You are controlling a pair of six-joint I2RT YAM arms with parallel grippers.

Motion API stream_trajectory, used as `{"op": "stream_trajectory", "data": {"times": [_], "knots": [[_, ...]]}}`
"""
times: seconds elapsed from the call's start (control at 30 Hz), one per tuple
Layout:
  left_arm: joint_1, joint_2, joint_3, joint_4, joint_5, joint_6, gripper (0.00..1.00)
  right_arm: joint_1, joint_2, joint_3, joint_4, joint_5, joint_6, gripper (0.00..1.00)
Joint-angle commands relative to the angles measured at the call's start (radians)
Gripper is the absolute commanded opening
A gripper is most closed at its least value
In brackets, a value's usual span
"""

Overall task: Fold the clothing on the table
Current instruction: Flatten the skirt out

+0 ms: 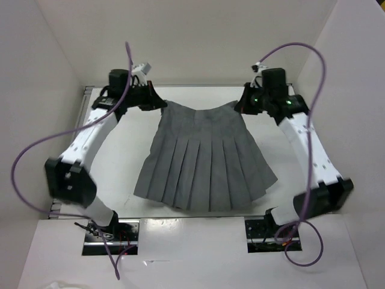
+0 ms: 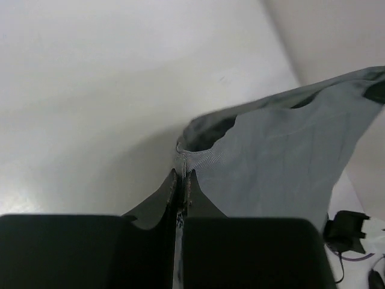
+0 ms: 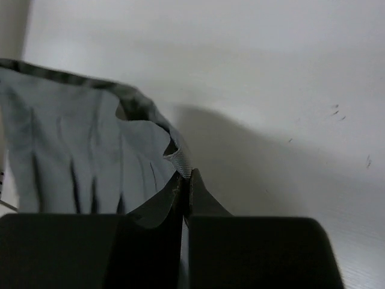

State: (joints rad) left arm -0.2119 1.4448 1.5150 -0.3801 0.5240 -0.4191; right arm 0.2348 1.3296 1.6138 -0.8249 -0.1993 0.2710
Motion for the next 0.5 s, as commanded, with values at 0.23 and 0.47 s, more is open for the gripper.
{"op": "stream_trajectory", "data": {"times": [0.23, 0.47], "knots": [[0.094, 0.597, 0.25, 0.086, 0.113, 0.037, 0.0, -0.057, 0.496, 0.098, 0.159, -0.015, -0.05, 0.0], [0.103, 0.798, 0.52, 0.007, 0.1, 0.028, 0.0, -0.075, 0.634, 0.267, 0.15, 0.023, -0.059, 0.0]]}}
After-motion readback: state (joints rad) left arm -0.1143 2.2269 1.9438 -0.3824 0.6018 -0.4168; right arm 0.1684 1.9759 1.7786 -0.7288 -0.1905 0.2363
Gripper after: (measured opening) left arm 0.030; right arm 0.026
